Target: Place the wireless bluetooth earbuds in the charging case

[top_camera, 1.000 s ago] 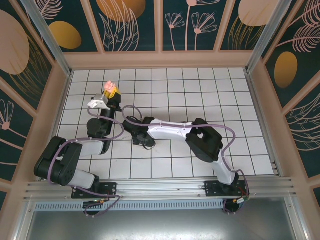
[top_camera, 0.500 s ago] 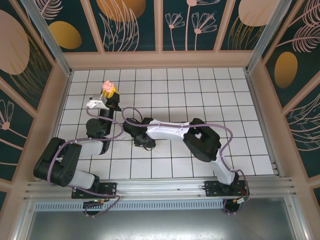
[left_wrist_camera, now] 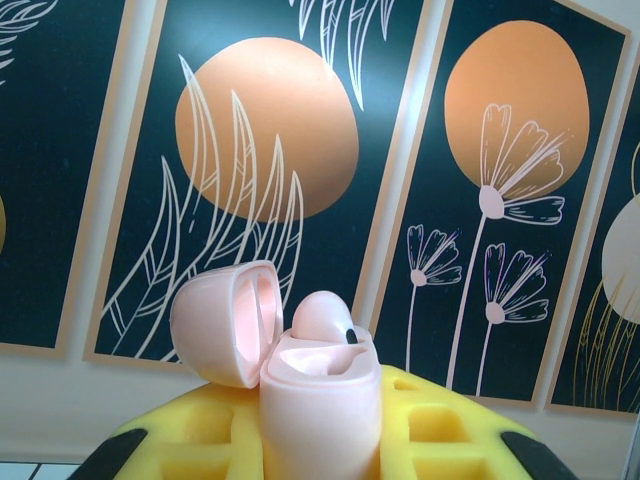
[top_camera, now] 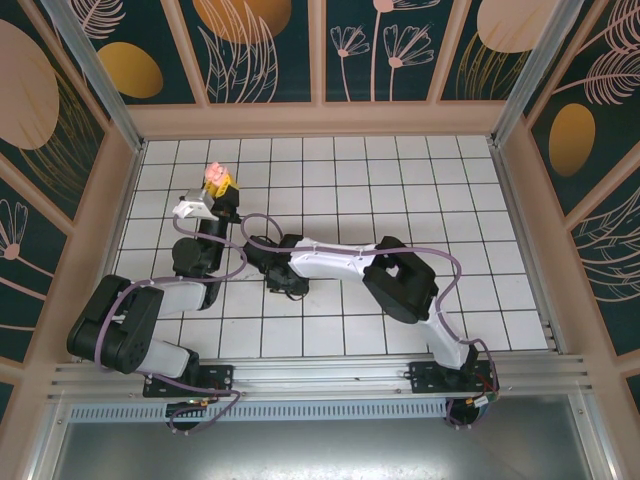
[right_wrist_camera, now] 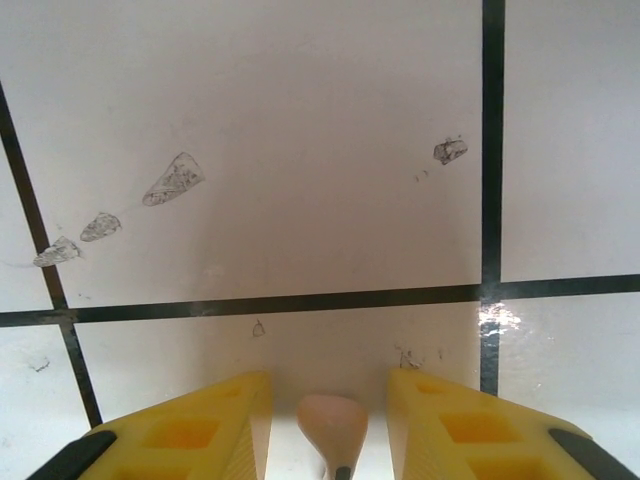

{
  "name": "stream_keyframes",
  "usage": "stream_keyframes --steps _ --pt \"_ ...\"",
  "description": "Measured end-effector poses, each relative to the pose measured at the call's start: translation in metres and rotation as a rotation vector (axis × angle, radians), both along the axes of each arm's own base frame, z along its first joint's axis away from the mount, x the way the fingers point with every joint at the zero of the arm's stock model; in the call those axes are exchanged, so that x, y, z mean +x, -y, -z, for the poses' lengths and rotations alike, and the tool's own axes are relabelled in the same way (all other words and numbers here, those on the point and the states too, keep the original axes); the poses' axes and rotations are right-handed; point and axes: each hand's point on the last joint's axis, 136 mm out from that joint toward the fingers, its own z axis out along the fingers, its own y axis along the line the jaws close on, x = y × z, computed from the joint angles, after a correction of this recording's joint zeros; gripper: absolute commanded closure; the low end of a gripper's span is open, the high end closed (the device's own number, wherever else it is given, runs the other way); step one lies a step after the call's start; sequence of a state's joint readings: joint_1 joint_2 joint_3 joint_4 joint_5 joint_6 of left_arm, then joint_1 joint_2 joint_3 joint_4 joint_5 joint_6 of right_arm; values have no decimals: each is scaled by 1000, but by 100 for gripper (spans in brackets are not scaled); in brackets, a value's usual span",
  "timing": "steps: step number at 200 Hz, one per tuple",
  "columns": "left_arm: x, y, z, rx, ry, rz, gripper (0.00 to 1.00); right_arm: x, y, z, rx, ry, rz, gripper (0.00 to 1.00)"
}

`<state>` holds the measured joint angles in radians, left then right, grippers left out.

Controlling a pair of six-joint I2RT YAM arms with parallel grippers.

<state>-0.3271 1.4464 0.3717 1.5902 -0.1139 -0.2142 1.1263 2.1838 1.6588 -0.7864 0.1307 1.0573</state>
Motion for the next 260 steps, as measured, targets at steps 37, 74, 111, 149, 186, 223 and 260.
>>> stream_keyframes --steps 37,74,111,149,186,223,260 --pt "0 0 0 0 0 -1 100 -1 1 1 -12 -2 -1 68" --pt "0 -1 0 0 0 -1 100 -1 1 0 -19 1 -3 74" --pt "0 -1 0 0 0 -1 100 -1 2 1 -23 1 -2 77" --pt "0 0 0 1 0 3 100 -1 2 0 -26 8 -3 80" --pt "-1 3 0 1 2 19 100 0 6 -1 -16 33 -2 81" --pt "-1 7 -4 -4 11 45 100 0 33 -5 -32 60 19 81" --pt "-1 12 -9 -6 24 76 100 15 66 -20 -23 105 77 81"
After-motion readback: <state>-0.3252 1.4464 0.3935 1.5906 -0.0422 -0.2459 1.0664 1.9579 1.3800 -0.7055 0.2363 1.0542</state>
